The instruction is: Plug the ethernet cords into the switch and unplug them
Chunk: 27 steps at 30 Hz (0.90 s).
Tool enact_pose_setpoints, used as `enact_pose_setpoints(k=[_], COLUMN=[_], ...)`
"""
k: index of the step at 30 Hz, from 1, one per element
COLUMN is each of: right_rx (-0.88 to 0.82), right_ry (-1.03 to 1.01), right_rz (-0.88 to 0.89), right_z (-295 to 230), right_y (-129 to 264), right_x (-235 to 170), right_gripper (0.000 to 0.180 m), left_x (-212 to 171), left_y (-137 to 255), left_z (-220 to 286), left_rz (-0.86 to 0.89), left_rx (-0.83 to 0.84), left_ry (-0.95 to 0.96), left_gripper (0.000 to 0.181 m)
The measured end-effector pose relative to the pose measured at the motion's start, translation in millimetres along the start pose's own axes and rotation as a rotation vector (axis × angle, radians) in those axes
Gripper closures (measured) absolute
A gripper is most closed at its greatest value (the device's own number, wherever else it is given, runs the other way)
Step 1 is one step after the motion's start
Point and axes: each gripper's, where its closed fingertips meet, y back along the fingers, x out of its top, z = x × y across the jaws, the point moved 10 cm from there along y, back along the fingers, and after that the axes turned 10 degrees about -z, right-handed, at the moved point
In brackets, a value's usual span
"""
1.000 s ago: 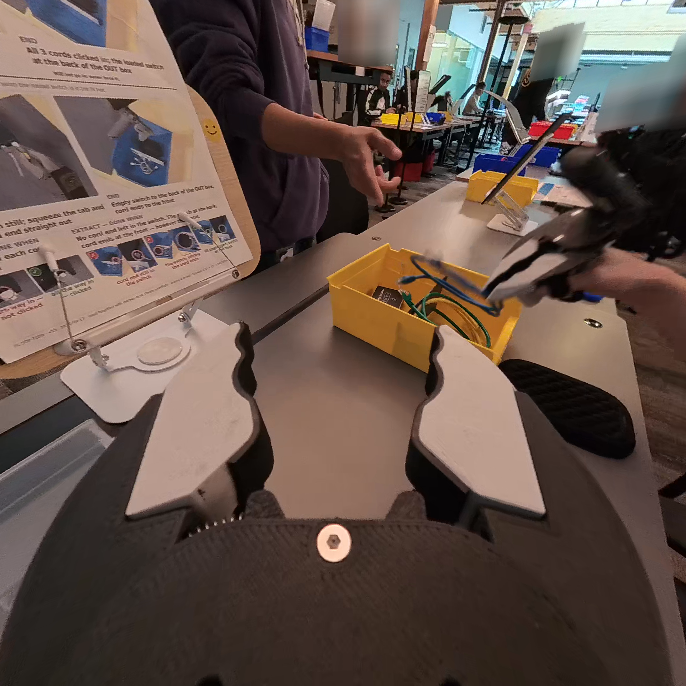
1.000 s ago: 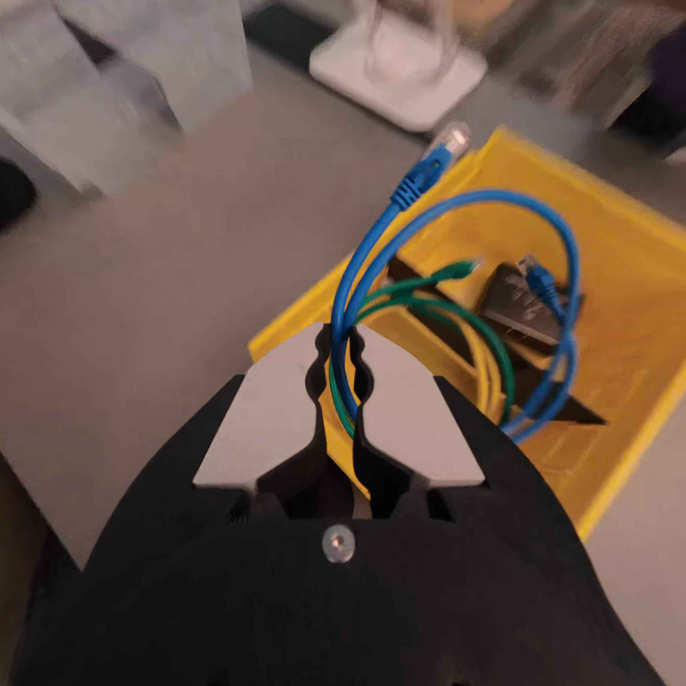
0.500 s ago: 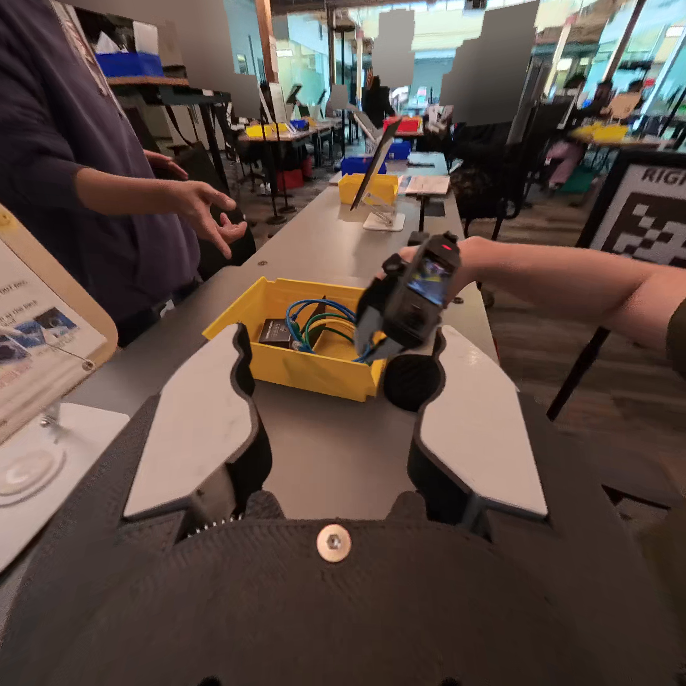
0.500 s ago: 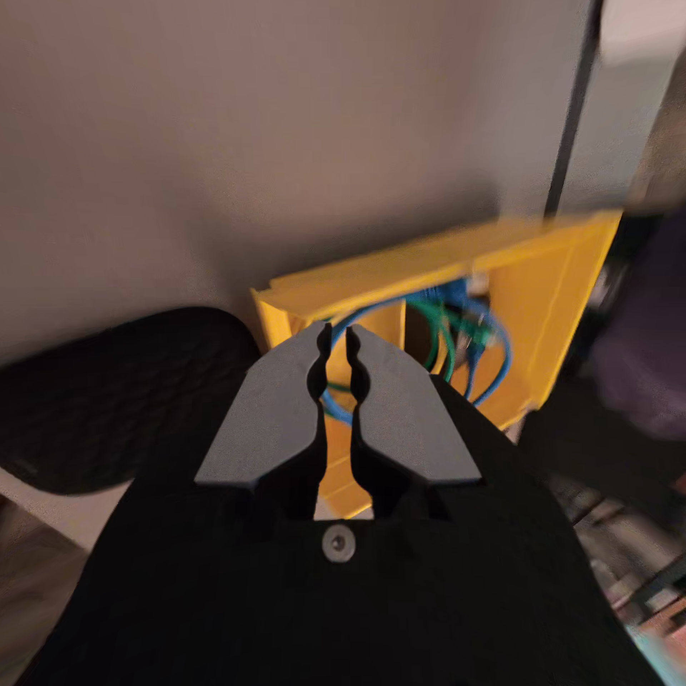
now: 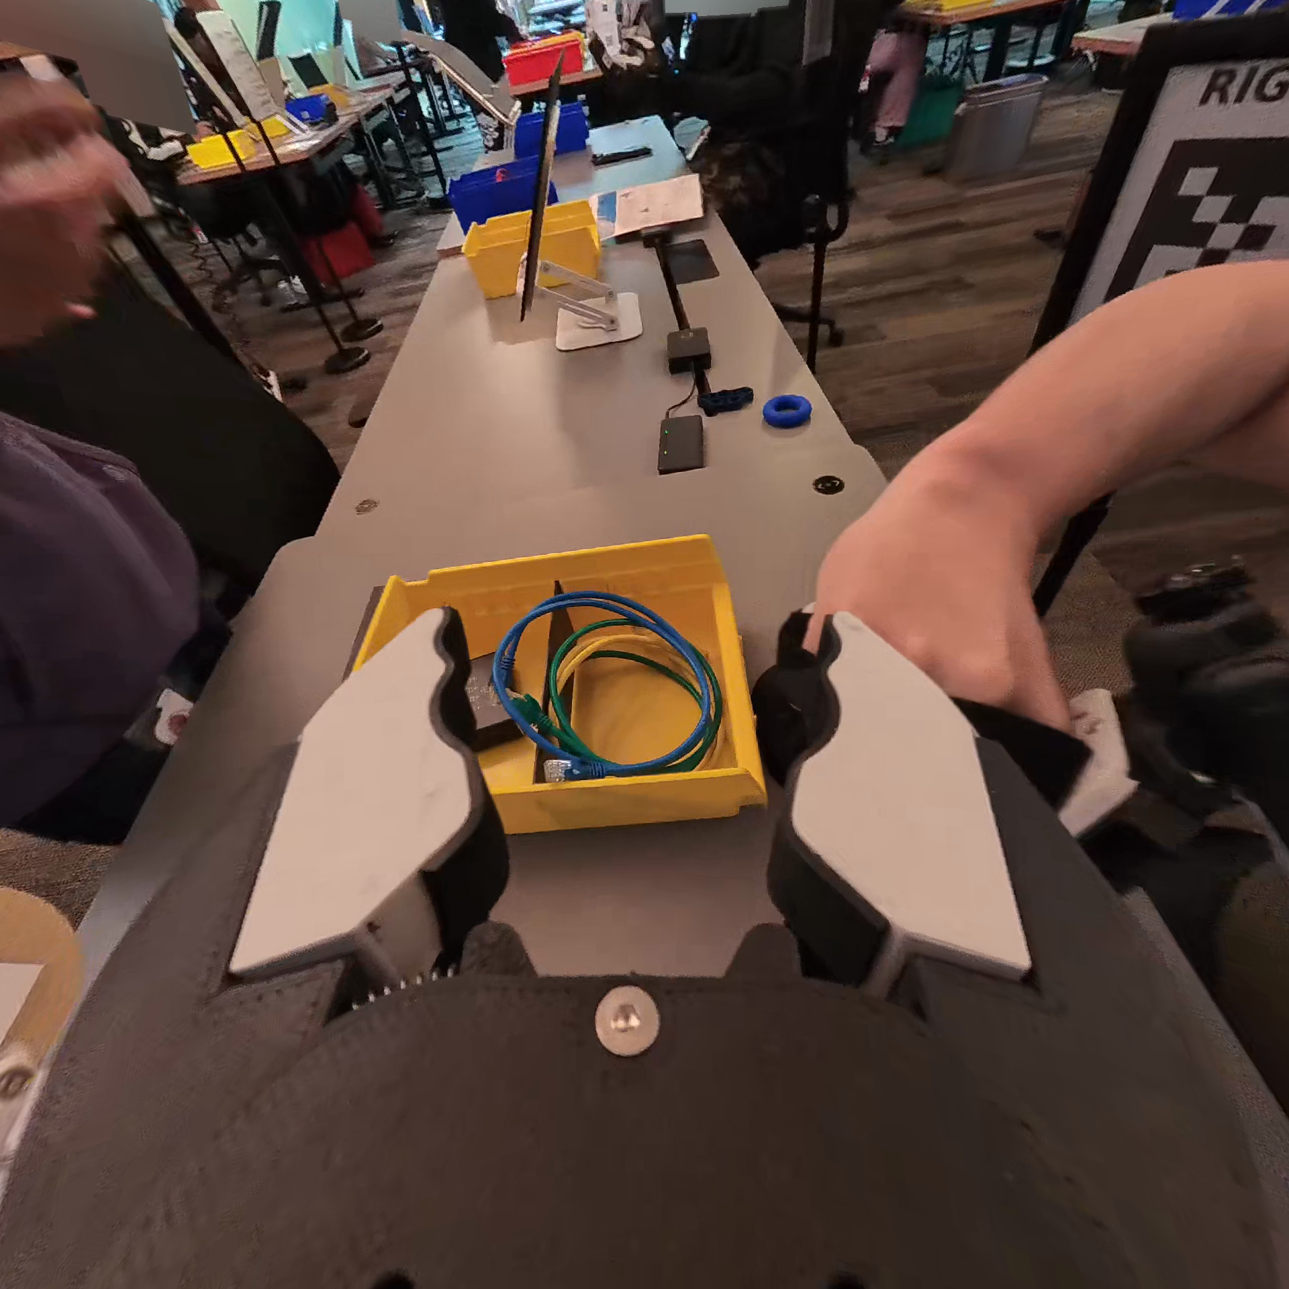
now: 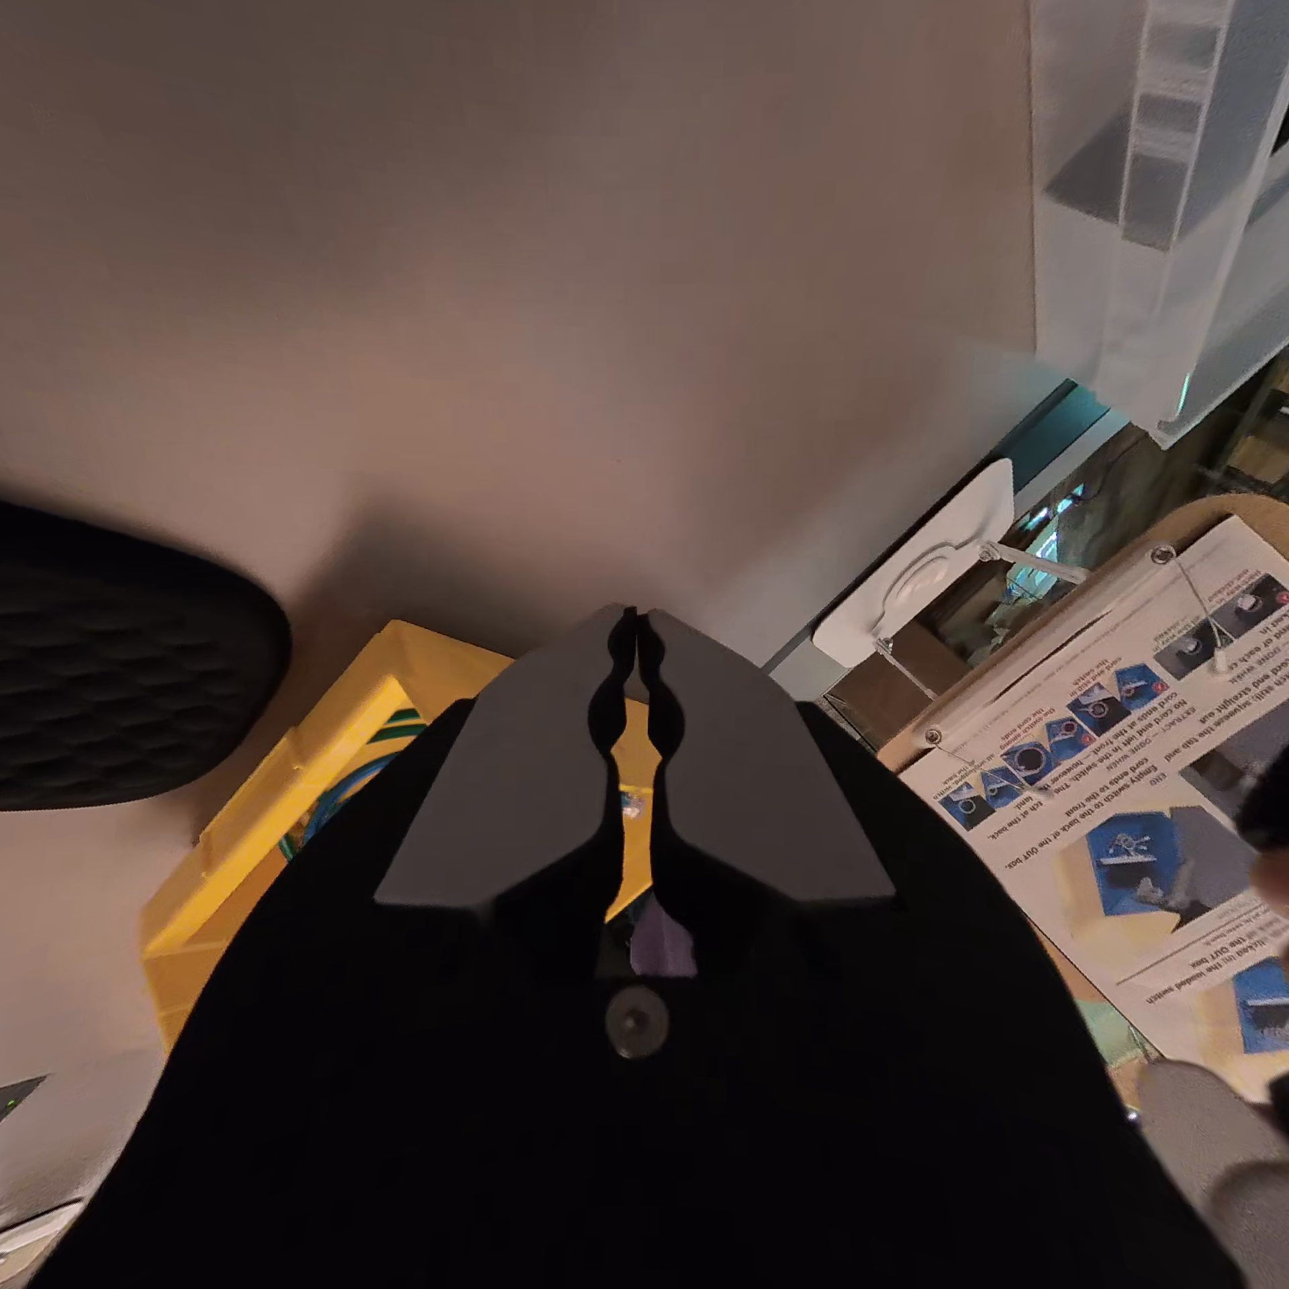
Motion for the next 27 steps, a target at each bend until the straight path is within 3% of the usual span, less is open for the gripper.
enact_pose_setpoints(k=[6, 14, 19, 22, 27], right_rx=[0.005, -0.028, -0.038, -0.058, -0.067], right_ry=[0.010, -0.010, 0.027, 0.083, 0.052], right_rz=[0.057, 0.079, 0.065, 0.072, 0.083], right_z=[-5, -8, -3, -1, 4], right_y=[2, -14, -11, -4, -5], right_x=[2, -28, -14, 4, 7], right_gripper=[0.179, 0.179, 0.179, 0.179, 0.178], left_x=[-9, -31, -32, -33, -42], left_y=[-16, 51, 51, 37, 52], left_z=[9, 67, 45, 21, 11], left_rz=[-0.048, 0.013, 0.046, -0.002, 0.212], left_rx=[0.003, 0.181, 0.182, 0.272, 0.173], left_ry=[-0.017, -0.123, -0.007, 0.017, 0.205], left_gripper=[0.081, 0.081, 0.079, 0.079, 0.084])
